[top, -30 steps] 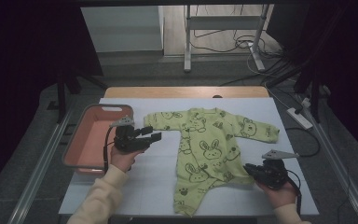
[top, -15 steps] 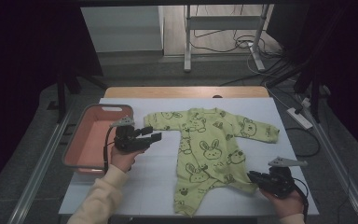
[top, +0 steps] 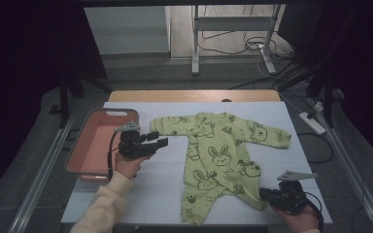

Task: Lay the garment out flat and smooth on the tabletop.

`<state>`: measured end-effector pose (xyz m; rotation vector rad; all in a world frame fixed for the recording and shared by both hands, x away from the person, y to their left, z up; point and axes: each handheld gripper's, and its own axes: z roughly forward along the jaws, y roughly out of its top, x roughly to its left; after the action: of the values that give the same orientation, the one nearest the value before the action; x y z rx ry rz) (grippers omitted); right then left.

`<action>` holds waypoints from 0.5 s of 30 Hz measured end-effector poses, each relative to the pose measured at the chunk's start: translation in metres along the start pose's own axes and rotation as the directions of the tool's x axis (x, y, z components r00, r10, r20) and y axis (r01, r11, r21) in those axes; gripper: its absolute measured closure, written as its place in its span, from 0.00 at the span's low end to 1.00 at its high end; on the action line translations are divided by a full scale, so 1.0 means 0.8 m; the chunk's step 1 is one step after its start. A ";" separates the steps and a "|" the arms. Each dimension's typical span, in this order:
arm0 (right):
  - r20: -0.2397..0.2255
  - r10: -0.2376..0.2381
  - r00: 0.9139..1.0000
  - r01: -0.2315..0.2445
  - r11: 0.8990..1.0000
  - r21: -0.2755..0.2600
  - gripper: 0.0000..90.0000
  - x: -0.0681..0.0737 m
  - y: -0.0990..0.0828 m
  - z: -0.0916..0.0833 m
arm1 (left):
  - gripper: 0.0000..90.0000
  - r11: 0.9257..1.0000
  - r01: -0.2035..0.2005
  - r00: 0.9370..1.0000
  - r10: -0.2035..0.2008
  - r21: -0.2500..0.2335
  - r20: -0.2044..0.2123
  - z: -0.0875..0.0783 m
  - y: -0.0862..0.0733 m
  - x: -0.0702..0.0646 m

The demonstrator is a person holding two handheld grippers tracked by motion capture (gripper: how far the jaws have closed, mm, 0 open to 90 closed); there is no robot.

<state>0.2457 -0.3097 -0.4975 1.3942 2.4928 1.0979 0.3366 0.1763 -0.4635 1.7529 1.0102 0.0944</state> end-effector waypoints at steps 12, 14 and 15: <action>-0.080 -0.046 0.996 0.050 0.998 0.048 0.85 0.021 -0.004 0.004 | 0.43 1.000 -0.002 1.000 0.002 0.005 0.000 0.002 0.000 -0.001; -0.082 -0.051 0.995 0.055 0.997 0.049 0.84 0.022 -0.004 0.005 | 0.43 1.000 -0.002 1.000 0.002 0.007 0.000 0.003 -0.001 0.000; -0.079 -0.040 0.996 0.044 0.998 0.049 0.82 0.020 -0.004 0.004 | 0.43 1.000 -0.002 1.000 0.002 0.009 0.000 0.003 -0.001 0.000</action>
<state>0.2351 -0.2966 -0.4979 1.3293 2.6090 1.1090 0.3372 0.1744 -0.4648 1.7619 1.0102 0.0920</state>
